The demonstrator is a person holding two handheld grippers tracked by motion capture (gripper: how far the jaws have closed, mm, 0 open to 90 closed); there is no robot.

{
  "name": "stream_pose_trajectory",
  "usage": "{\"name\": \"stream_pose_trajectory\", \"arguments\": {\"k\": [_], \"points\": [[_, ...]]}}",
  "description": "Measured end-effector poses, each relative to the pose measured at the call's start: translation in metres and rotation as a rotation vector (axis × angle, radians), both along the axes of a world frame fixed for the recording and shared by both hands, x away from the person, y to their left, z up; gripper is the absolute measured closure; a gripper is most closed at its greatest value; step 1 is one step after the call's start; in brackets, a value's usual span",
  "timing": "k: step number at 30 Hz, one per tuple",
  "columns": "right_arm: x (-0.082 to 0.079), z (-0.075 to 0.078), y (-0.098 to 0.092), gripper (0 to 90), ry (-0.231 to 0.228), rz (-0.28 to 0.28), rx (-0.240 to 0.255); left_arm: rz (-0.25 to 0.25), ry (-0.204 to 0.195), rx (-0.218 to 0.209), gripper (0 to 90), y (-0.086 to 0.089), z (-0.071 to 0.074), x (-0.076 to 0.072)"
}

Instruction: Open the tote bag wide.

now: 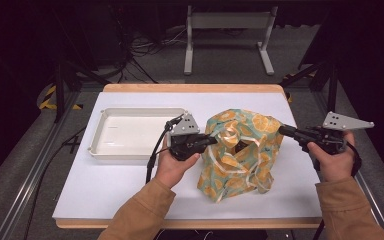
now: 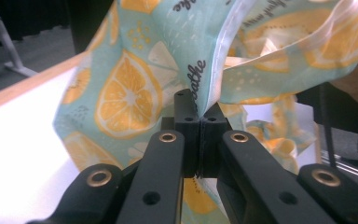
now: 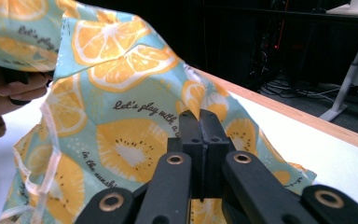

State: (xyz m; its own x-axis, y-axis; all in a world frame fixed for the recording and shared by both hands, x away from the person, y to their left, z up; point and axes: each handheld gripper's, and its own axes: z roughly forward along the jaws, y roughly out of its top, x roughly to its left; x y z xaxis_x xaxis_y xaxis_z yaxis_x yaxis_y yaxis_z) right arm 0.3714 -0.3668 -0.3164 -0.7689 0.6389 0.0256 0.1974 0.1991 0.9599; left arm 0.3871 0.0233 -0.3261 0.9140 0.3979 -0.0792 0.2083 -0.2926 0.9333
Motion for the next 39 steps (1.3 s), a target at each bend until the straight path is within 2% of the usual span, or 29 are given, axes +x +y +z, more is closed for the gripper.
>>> {"name": "stream_pose_trajectory", "arguments": {"k": [5,8,16,30,39], "points": [[0.004,0.005,-0.014,90.0,0.024,-0.025,0.040,0.013,-0.020,0.006,89.2,0.004,0.010,0.007],[0.006,0.006,-0.022,90.0,0.041,-0.030,0.075,0.025,-0.019,0.004,89.2,0.006,0.012,0.010],[0.011,0.006,-0.033,90.0,0.067,-0.044,0.114,0.054,-0.009,0.010,89.0,0.010,0.015,0.020],[0.019,0.012,-0.038,90.0,0.042,-0.093,0.122,0.105,-0.001,0.025,88.4,0.015,0.016,0.034],[0.032,0.010,-0.038,90.0,0.049,-0.132,0.130,0.152,0.022,0.043,88.5,0.012,0.009,0.053]]}}
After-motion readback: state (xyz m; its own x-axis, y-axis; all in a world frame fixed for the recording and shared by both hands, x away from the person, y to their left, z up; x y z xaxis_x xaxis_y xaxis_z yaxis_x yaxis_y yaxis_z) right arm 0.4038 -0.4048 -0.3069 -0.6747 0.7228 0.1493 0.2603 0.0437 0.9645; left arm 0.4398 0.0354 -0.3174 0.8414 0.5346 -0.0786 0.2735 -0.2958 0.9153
